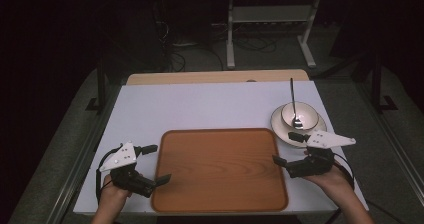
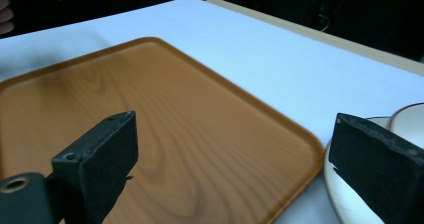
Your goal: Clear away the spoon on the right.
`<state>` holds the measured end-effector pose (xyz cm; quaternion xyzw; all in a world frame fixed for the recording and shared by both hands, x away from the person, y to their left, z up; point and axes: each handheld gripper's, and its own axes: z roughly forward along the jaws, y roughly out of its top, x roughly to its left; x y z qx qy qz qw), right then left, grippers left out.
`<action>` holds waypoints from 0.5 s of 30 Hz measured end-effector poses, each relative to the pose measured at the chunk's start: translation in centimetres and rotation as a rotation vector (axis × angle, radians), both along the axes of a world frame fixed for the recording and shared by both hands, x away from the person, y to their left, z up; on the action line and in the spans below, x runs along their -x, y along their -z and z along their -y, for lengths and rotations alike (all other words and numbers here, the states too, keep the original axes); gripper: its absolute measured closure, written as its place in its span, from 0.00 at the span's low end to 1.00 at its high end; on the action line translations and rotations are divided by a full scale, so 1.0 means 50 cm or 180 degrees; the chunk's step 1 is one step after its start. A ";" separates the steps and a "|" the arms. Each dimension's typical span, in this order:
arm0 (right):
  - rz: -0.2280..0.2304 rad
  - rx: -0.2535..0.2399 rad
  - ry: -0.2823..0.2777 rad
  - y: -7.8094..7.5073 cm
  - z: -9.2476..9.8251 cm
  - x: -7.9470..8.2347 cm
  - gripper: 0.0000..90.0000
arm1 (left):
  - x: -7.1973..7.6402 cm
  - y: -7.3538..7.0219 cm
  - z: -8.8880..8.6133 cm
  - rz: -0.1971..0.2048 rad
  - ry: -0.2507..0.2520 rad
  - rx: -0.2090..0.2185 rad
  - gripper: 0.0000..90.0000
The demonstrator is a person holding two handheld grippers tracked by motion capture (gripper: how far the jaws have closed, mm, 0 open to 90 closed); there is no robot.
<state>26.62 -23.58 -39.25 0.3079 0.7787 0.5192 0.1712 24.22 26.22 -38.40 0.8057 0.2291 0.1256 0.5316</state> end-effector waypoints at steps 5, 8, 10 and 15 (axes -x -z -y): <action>-0.0005 -0.0010 0.0065 -0.007 0.004 -0.014 0.06 | -0.002 0.000 0.000 -0.0003 -0.0002 0.0020 0.00; -0.0001 -0.0027 0.0099 -0.012 0.006 -0.025 0.06 | 0.000 0.000 0.001 0.0000 0.0017 0.0005 0.00; 0.0002 -0.0036 0.0103 -0.014 0.007 -0.031 0.06 | 0.000 -0.001 0.000 0.0008 -0.0008 0.0007 0.00; 0.0014 -0.0027 0.0119 -0.017 0.008 -0.044 0.06 | 0.001 -0.001 0.000 0.0009 -0.0014 0.0012 0.00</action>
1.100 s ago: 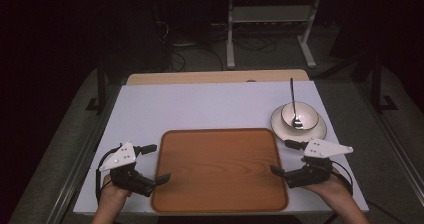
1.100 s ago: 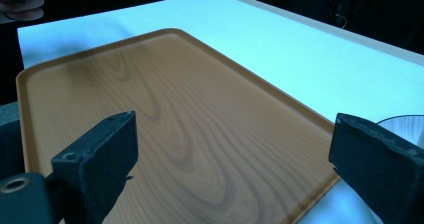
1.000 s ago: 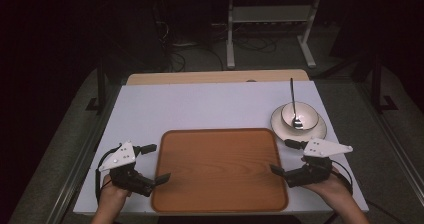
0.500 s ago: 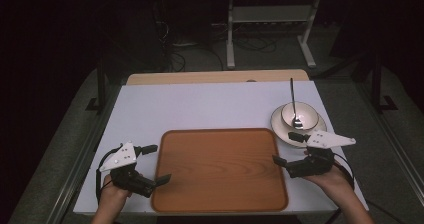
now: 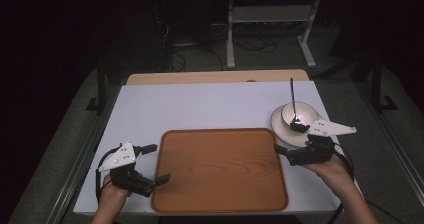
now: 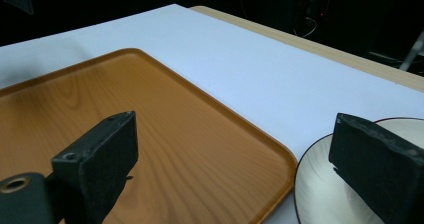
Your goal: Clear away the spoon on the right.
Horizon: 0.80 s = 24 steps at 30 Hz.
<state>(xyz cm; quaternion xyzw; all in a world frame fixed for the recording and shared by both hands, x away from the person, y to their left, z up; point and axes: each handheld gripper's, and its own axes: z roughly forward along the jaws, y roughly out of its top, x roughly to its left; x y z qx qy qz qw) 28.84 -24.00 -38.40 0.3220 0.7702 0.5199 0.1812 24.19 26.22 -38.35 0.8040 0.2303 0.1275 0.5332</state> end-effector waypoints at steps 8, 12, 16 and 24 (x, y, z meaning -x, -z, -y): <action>0.0004 0.0027 0.0023 -0.006 -0.001 -0.020 0.06 | 0.001 -0.001 -0.006 0.0004 -0.0015 0.0031 0.00; 0.0015 0.0039 0.0021 -0.010 -0.004 -0.030 0.06 | 0.000 0.000 -0.002 -0.0007 -0.0002 0.0016 0.00; 0.0035 0.0049 0.0012 -0.015 -0.006 -0.039 0.06 | 0.000 0.000 -0.003 -0.0002 -0.0011 0.0008 0.00; 0.0040 0.0076 0.0003 -0.024 -0.007 -0.062 0.06 | -0.001 -0.001 -0.005 0.0007 -0.0046 0.0019 0.00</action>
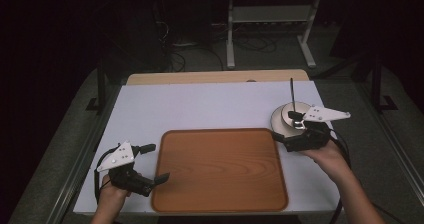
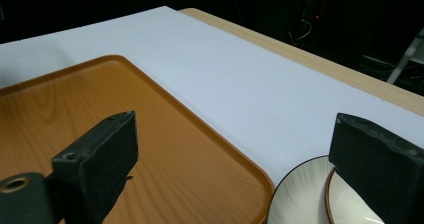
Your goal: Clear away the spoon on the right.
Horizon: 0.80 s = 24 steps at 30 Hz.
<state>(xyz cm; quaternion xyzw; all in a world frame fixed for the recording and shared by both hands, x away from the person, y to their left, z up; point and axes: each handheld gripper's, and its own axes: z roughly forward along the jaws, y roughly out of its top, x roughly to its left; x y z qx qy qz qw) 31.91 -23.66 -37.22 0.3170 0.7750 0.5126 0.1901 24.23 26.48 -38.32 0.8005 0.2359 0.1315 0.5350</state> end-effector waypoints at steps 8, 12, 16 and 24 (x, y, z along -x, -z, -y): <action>-0.0028 0.0017 0.0025 -0.004 0.004 -0.024 0.06 | 0.001 0.001 -0.002 -0.0008 -0.0012 0.0009 0.00; -0.0041 0.0039 0.0030 -0.003 0.004 -0.036 0.06 | 0.001 0.001 -0.001 -0.0009 -0.0004 -0.0006 0.00; -0.0055 0.0046 0.0038 -0.004 0.005 -0.045 0.06 | 0.002 0.001 -0.002 -0.0012 -0.0018 0.0009 0.00; -0.0066 0.0033 0.0062 -0.009 0.005 -0.069 0.06 | 0.002 0.001 -0.003 -0.0017 -0.0026 0.0009 0.00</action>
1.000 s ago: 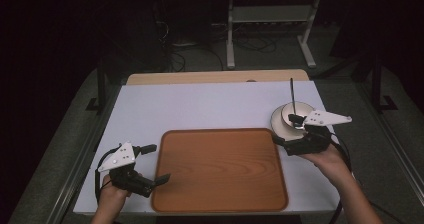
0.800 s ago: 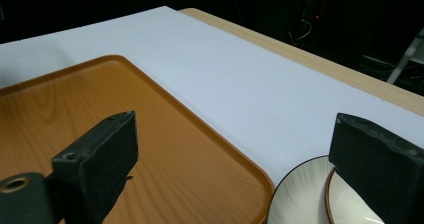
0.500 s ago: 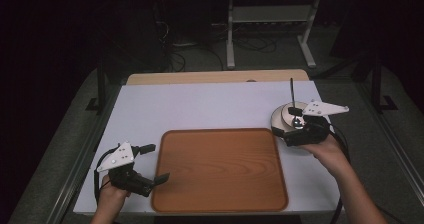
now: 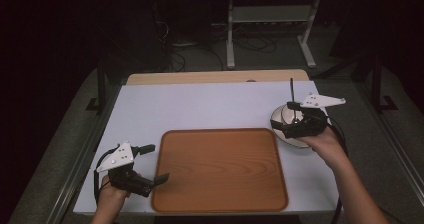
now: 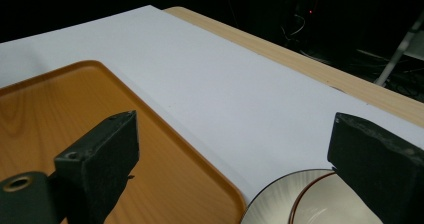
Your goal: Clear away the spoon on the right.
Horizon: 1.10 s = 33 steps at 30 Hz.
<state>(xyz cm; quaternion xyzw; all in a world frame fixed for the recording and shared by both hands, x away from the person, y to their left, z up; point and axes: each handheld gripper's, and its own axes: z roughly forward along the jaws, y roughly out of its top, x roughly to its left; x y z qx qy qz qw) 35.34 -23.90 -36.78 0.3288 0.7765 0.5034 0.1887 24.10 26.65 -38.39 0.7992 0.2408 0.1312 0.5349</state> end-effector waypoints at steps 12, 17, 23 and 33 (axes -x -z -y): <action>-0.0072 0.0032 0.0145 -0.007 0.011 -0.039 0.15 | 0.000 0.001 -0.002 -0.0009 0.0002 0.0005 0.00; -0.0138 0.0021 0.0196 -0.004 0.018 -0.056 0.17 | 0.000 0.001 -0.001 -0.0017 0.0008 0.0001 0.00; -0.0226 0.0057 0.0245 0.001 0.029 -0.078 0.25 | -0.001 0.001 -0.001 -0.0022 0.0002 -0.0001 0.00; -0.0330 0.0111 0.0350 0.004 0.044 -0.113 0.54 | -0.001 0.002 0.000 -0.0040 0.0022 -0.0012 0.00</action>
